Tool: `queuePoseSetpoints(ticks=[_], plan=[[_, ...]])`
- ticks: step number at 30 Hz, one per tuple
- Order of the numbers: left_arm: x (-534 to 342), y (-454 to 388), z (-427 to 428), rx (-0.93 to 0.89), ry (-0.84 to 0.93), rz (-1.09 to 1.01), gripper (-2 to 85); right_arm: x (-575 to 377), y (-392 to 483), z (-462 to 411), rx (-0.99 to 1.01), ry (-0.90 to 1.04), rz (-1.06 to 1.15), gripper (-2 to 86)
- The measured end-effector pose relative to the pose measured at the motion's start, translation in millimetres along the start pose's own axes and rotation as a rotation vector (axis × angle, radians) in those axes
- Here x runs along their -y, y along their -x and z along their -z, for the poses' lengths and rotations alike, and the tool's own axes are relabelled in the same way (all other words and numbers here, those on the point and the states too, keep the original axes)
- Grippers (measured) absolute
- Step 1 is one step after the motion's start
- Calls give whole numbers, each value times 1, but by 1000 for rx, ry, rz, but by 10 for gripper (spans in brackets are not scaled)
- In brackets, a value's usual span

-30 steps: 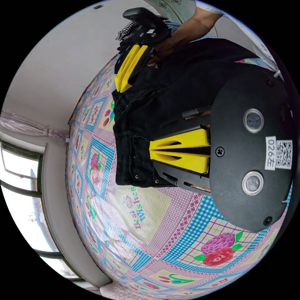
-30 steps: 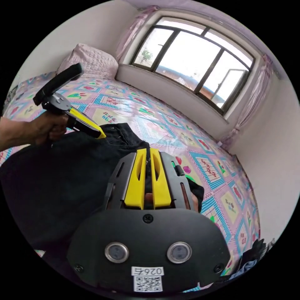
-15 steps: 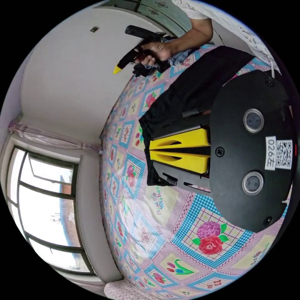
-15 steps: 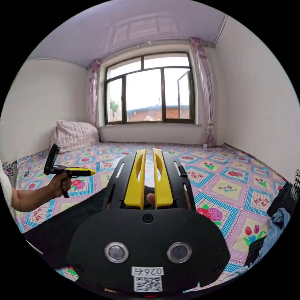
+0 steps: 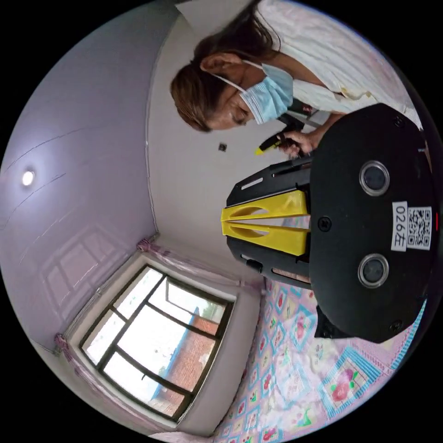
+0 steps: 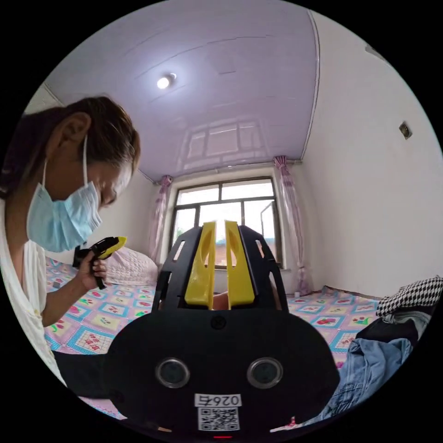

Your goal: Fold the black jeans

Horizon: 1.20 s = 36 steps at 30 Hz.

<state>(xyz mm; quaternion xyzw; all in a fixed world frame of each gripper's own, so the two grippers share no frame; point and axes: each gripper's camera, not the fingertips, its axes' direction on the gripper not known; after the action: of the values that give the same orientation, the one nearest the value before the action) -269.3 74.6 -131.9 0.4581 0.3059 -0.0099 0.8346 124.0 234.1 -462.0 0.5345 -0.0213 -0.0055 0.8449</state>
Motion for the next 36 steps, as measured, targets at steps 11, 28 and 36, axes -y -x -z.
queuePoseSetpoints(ticks=[11,28,36], plan=[[37,-44,83,-449,-239,-35,52,9,29,25,216,51,-108,-10],[13,44,153,422,615,172,72,-198,322,-73,85,887,-268,18],[-68,153,97,537,798,348,100,-292,365,-102,110,1118,-303,44]])
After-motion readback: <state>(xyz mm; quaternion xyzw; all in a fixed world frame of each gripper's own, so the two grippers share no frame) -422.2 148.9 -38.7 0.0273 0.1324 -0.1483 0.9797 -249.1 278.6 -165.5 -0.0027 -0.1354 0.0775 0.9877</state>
